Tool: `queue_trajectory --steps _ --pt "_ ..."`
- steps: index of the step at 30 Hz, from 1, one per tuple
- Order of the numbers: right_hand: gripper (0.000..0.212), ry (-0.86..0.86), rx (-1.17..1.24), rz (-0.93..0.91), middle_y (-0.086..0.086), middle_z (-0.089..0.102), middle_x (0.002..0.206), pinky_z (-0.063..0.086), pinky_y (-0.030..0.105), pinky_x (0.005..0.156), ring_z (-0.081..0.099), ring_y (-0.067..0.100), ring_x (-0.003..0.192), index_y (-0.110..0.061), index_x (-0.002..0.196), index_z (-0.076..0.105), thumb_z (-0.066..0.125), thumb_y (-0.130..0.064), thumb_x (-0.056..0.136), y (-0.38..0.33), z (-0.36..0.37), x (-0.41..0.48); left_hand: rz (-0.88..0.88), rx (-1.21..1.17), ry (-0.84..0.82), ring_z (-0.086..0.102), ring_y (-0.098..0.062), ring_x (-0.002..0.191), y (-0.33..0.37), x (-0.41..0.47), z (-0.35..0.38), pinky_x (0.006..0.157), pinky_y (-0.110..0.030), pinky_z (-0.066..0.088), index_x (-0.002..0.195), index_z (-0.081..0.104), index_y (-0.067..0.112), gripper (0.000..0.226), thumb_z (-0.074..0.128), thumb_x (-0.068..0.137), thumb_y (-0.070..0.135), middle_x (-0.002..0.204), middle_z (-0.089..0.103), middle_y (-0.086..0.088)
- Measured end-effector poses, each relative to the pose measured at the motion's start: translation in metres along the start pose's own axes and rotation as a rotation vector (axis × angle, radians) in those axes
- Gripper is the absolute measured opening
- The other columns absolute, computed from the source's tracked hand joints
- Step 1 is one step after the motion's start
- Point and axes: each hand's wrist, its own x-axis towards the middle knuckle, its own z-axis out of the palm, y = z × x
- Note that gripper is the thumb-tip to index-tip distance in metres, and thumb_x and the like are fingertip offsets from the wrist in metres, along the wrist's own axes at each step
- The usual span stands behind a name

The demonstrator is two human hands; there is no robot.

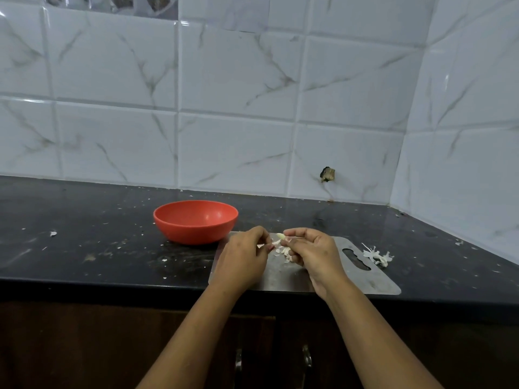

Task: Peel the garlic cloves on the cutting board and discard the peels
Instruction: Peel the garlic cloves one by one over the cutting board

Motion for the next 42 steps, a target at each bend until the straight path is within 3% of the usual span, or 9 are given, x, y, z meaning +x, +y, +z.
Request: queue_trajectory --steps 5,11,16,23,27,31,36,38,42 --pt "0.015 -0.038 -0.054 -0.026 0.004 0.075 0.081 0.05 0.019 0.061 0.06 0.009 0.066 -0.013 0.091 0.073 0.062 -0.002 0.09 -0.0001 0.0005 -0.0023 -0.091 -0.056 0.107 0.061 -0.011 0.07 0.001 -0.0019 -0.0036 0.07 -0.028 0.048 0.086 0.06 0.028 0.017 0.07 0.081 0.015 0.072 0.069 0.007" --pt "0.017 -0.117 -0.107 -0.055 0.009 0.074 0.08 0.047 0.019 0.057 0.057 0.011 0.064 -0.012 0.087 0.073 0.062 0.001 0.088 -0.0009 0.0015 -0.0047 -0.147 -0.157 0.038 0.068 -0.006 0.076 0.0009 0.0022 -0.0054 0.081 -0.031 0.056 0.078 0.064 0.033 0.033 0.055 0.085 0.002 0.087 0.071 0.009" --pt "0.014 -0.116 -0.126 -0.076 0.006 0.073 0.073 0.047 0.022 0.06 0.057 0.011 0.063 -0.013 0.083 0.073 0.066 -0.002 0.087 0.0016 0.002 -0.0031 -0.134 -0.16 0.024 0.067 -0.004 0.063 -0.0015 0.0049 -0.0027 0.072 -0.036 0.057 0.094 0.07 0.024 0.015 0.058 0.092 0.016 0.079 0.071 0.008" --pt "0.012 -0.106 -0.093 -0.116 0.01 0.071 0.074 0.048 0.02 0.06 0.054 0.01 0.062 -0.01 0.088 0.074 0.066 -0.002 0.088 0.003 0.0003 -0.0041 -0.033 -0.076 -0.011 0.066 -0.011 0.072 -0.0019 0.0053 0.0006 0.077 -0.04 0.053 0.093 0.071 0.028 0.015 0.057 0.092 0.024 0.082 0.072 0.01" --pt "0.011 -0.093 -0.114 -0.139 0.004 0.073 0.075 0.05 0.02 0.062 0.058 0.006 0.063 -0.013 0.087 0.075 0.067 -0.006 0.088 0.0032 0.0005 -0.0035 -0.023 -0.087 -0.038 0.064 -0.006 0.072 0.0003 0.0044 -0.0016 0.076 -0.038 0.054 0.091 0.071 0.029 0.015 0.057 0.092 0.032 0.079 0.071 0.011" --pt "0.016 -0.118 -0.152 -0.136 0.0 0.074 0.078 0.052 0.019 0.066 0.064 0.008 0.071 -0.017 0.086 0.075 0.066 -0.004 0.089 0.0027 0.0009 -0.0047 -0.041 -0.062 -0.046 0.065 0.0 0.075 0.0017 0.004 -0.0031 0.079 -0.031 0.055 0.085 0.069 0.027 0.01 0.062 0.091 0.025 0.078 0.071 0.013" --pt "0.024 -0.133 -0.21 -0.153 -0.002 0.073 0.085 0.053 0.018 0.067 0.067 0.008 0.081 -0.022 0.088 0.073 0.061 -0.002 0.091 0.0027 0.0016 -0.0048 -0.057 -0.068 -0.094 0.054 0.01 0.055 0.0039 0.004 -0.0036 0.059 -0.012 0.04 0.084 0.063 0.021 0.014 0.055 0.095 0.02 0.073 0.071 0.012" --pt "0.025 -0.139 -0.227 -0.171 -0.001 0.072 0.085 0.054 0.019 0.068 0.066 0.008 0.08 -0.022 0.089 0.072 0.06 0.0 0.091 0.0042 0.0019 -0.005 -0.047 -0.05 -0.139 0.051 0.008 0.053 0.0058 0.0032 -0.0031 0.053 -0.014 0.035 0.086 0.061 0.017 0.016 0.049 0.097 0.019 0.074 0.07 0.009" --pt "0.026 -0.146 -0.229 -0.227 0.0 0.071 0.084 0.052 0.019 0.069 0.065 0.007 0.079 -0.022 0.088 0.069 0.06 0.002 0.09 0.0064 0.0005 -0.0036 -0.036 -0.056 -0.166 0.048 0.001 0.056 0.0072 0.0027 -0.0054 0.058 -0.022 0.036 0.08 0.058 0.016 0.022 0.045 0.098 0.019 0.068 0.063 0.006"
